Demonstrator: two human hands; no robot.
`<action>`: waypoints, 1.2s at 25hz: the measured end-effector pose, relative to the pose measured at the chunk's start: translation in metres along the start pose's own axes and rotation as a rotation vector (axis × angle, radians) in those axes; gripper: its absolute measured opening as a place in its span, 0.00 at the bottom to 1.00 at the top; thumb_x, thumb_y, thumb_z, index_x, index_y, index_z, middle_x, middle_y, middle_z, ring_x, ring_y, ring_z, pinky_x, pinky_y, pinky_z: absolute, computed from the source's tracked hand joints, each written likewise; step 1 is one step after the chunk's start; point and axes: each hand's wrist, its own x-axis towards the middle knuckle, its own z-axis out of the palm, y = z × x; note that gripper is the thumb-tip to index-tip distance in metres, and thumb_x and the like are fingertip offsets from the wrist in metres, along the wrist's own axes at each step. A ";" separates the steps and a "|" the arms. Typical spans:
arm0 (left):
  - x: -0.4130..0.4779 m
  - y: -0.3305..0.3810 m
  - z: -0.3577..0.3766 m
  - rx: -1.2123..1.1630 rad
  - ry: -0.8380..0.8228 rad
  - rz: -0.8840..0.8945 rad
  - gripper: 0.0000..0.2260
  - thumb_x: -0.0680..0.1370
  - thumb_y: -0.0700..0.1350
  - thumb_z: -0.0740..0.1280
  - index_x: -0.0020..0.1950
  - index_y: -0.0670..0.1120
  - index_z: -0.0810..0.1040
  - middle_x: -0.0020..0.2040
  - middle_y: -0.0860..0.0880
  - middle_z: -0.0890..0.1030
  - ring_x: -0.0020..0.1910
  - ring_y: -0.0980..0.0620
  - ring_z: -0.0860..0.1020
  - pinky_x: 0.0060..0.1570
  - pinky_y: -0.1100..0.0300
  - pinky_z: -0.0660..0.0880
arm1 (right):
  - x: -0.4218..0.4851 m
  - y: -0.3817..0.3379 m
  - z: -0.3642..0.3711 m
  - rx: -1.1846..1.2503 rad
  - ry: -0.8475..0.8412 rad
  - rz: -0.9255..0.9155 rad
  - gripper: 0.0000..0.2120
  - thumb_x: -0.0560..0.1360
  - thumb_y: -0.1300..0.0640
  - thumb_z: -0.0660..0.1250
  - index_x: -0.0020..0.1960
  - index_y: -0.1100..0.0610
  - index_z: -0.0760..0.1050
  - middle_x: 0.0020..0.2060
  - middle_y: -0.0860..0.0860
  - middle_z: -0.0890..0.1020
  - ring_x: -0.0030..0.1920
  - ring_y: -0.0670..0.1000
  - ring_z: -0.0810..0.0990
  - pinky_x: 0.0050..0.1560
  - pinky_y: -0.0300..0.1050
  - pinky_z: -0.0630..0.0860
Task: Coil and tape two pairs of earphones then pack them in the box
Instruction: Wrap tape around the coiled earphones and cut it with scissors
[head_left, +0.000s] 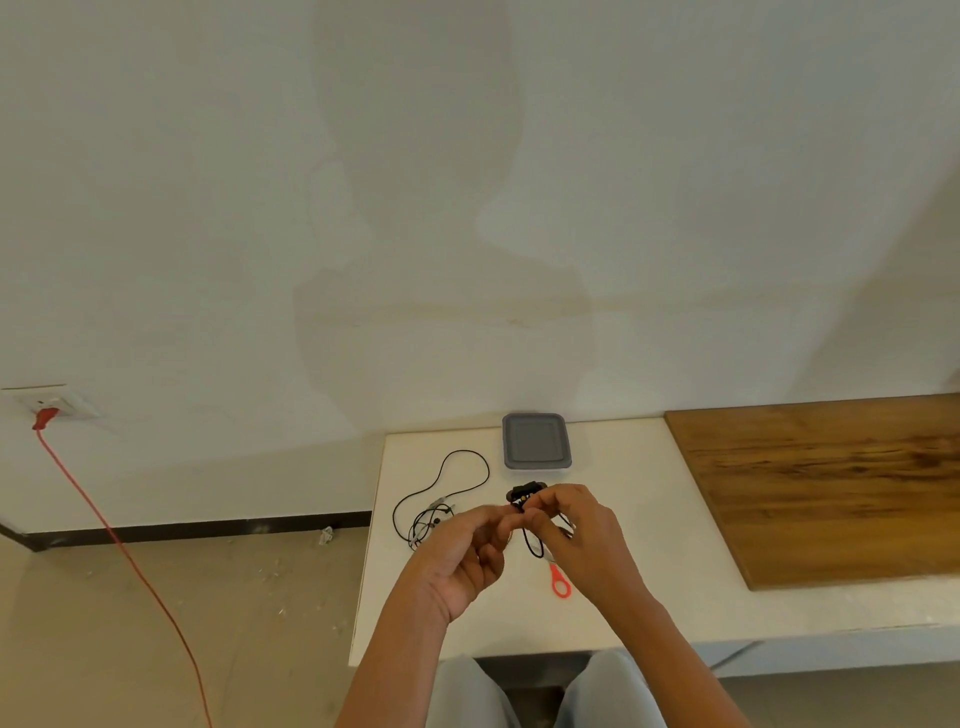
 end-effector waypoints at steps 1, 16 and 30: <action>0.000 -0.003 0.000 -0.033 -0.007 -0.009 0.11 0.75 0.38 0.68 0.55 0.35 0.81 0.40 0.43 0.83 0.28 0.57 0.77 0.24 0.68 0.71 | 0.000 0.000 0.002 0.014 0.034 0.001 0.01 0.77 0.53 0.65 0.47 0.48 0.74 0.48 0.45 0.76 0.44 0.39 0.75 0.43 0.21 0.69; 0.012 -0.026 0.015 -0.331 -0.091 -0.057 0.08 0.73 0.40 0.72 0.51 0.39 0.82 0.40 0.44 0.82 0.36 0.52 0.77 0.40 0.61 0.76 | -0.003 0.001 0.007 0.116 0.040 -0.009 0.13 0.78 0.57 0.63 0.41 0.38 0.71 0.45 0.43 0.76 0.48 0.43 0.78 0.42 0.28 0.73; 0.015 -0.032 0.026 -0.146 -0.073 0.409 0.11 0.79 0.39 0.63 0.40 0.41 0.82 0.34 0.47 0.82 0.36 0.56 0.81 0.46 0.63 0.74 | -0.003 -0.039 0.005 0.469 0.258 0.380 0.10 0.75 0.59 0.68 0.36 0.52 0.79 0.31 0.46 0.81 0.35 0.45 0.79 0.41 0.42 0.78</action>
